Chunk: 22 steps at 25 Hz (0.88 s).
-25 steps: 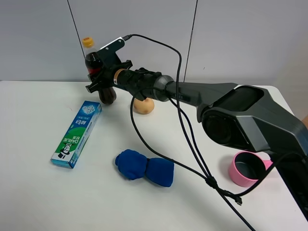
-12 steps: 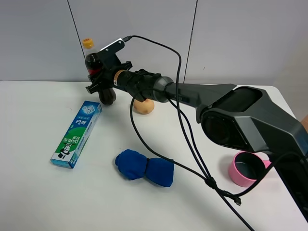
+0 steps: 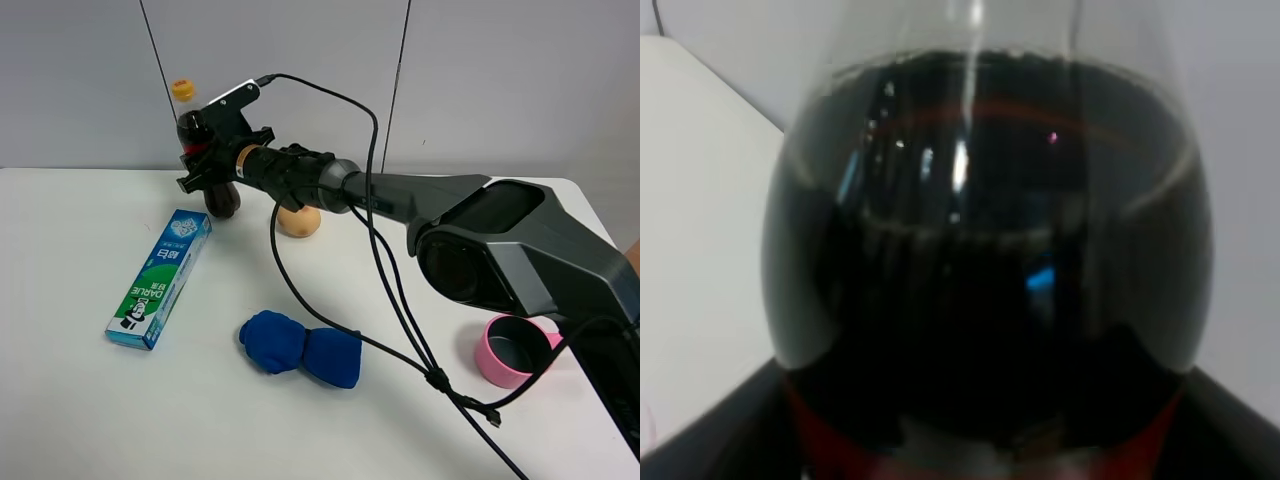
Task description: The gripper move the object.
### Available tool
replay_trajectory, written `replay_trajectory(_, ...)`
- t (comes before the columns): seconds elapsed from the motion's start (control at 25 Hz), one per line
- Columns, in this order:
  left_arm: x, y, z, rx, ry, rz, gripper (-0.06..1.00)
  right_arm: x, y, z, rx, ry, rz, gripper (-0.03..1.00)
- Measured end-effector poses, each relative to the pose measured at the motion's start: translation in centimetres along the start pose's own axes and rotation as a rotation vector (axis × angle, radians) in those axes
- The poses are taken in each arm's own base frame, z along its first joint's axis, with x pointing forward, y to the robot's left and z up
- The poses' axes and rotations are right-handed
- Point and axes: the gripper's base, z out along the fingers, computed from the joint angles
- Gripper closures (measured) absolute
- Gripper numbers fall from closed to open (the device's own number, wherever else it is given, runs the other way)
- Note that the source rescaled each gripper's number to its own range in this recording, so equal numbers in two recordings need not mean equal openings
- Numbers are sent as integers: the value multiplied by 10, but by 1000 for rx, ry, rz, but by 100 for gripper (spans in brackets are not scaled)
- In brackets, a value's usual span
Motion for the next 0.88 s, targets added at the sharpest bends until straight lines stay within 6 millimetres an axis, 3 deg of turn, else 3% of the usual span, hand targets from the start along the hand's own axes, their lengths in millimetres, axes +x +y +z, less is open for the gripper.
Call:
replay_trajectory(0.04, 0, 0, 0, 0, 0, 0, -6, -4, 0, 0, -3, -24, 3, 38)
replay_trajectory(0.08, 0, 0, 0, 0, 0, 0, -6, -7, 0, -1, -5, -43, 4, 22)
replay_trajectory(0.12, 0, 0, 0, 0, 0, 0, -6, -10, 0, -1, -6, -56, 4, 12)
replay_trajectory(0.2, 0, 0, 0, 0, 0, 0, -6, -11, 0, -1, -7, -63, 5, 3)
replay_trajectory(0.64, 0, 0, 0, -1, 0, 0, -6, -11, -1, -2, 2, -23, 26, -2)
replay_trajectory(0.88, 0, 0, 0, -1, 0, 0, -6, -41, -8, -14, 30, -7, 30, -2)
